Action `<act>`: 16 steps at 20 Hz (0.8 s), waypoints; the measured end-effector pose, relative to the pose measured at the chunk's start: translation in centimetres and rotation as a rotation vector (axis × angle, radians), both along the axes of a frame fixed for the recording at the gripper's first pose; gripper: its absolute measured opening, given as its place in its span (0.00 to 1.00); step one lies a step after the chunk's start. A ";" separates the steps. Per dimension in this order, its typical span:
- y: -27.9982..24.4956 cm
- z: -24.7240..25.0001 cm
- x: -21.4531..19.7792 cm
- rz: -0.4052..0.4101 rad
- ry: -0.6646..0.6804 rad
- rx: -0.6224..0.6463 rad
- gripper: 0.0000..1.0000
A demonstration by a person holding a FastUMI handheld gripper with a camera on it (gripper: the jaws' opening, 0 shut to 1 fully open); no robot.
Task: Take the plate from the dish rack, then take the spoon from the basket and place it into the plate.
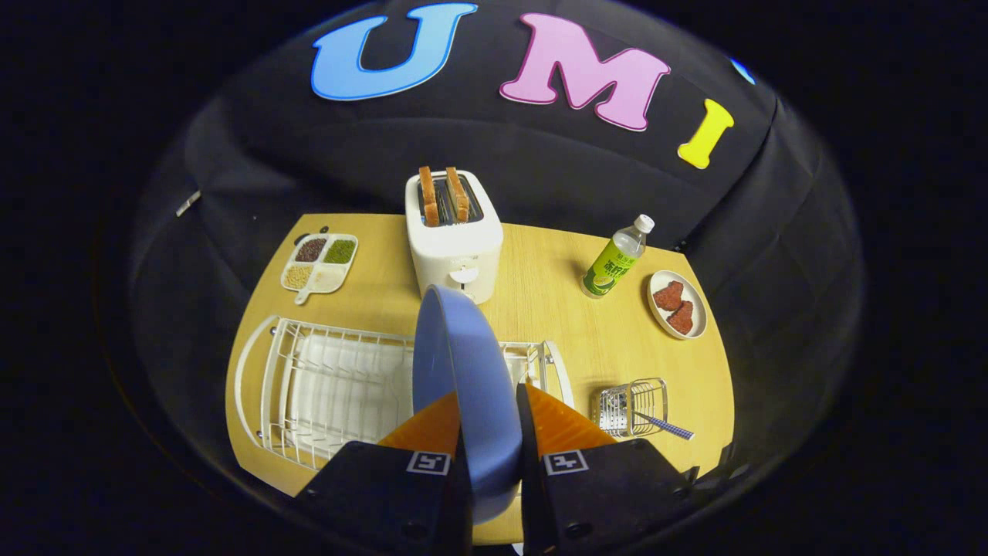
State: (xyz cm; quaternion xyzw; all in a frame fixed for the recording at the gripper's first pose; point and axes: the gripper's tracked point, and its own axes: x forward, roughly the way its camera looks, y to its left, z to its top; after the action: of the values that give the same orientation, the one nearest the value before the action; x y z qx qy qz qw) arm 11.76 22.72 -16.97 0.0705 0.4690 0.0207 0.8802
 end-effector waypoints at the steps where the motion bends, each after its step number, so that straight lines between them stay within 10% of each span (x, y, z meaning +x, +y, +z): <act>1: -0.3 0.6 -0.4 -0.001 -0.015 0.044 0.29; 16: -13.2 -0.2 -15.2 0.016 -0.003 0.540 0.29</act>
State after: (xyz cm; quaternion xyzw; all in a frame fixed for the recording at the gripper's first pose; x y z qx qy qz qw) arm -3.49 9.48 -17.15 0.2990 0.4458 0.1519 0.8299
